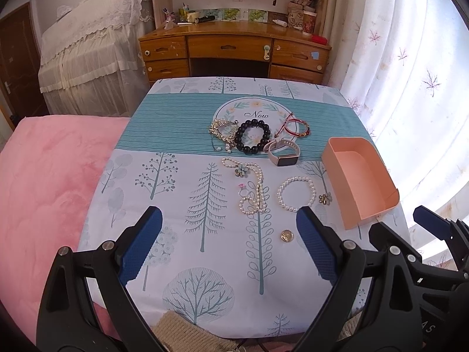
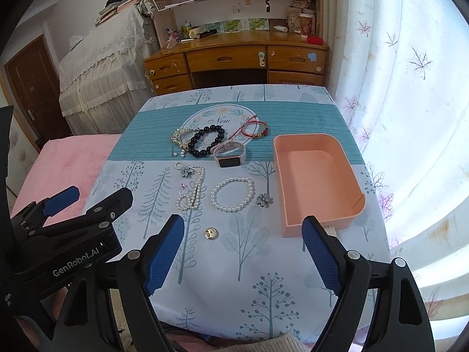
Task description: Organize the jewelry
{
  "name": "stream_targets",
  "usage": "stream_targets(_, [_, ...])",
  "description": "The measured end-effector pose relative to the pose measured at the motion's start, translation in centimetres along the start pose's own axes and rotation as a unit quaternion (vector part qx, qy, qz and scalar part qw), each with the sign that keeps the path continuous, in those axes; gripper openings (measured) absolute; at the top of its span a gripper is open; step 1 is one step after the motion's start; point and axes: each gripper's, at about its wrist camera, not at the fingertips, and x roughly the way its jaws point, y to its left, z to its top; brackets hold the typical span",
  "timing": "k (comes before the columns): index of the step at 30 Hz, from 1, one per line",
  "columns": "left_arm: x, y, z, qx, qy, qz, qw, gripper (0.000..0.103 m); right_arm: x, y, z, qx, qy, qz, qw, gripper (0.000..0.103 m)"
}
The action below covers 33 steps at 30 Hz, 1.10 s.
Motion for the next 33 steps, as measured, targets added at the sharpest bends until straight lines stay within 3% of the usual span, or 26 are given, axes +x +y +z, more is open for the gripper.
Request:
stream_targets(19, [1.0,2.5,0.0,-0.032,0.018,-0.011,0.9993,0.092,1.7,1.8,-0.1,-0.025,0.019,0.009,0.999,0.082])
stream_targets(22, [1.6,4.0,0.5,-0.047,0.013,-0.01,0.9988,0.092,2.7,2.3,0.2,-0.036,0.029,0.011,0.999,0.074])
stream_targets(26, [3.3,6.5,0.9,-0.043,0.012,0.024,0.9987,0.092,5.3,2.6,0.9,-0.047,0.056,0.022,0.997,0.064])
stream_targets(29, [5.2,8.7,1.0,-0.052,0.041,0.03,0.9974,0.092,7.8,2.8,1.6,-0.045,0.086,0.046,0.994,0.057])
stream_targets(31, [6.5,10.0,1.1,-0.066,0.068,0.017,0.9953,0.09,9.6,2.9,2.2,-0.046,0.105,0.062,0.991,0.048])
stream_targets(33, [8.0,11.1,1.1,-0.077,0.094,0.002,0.9926,0.087,11.6,3.1,3.0,-0.05,0.121,0.071,0.989,0.047])
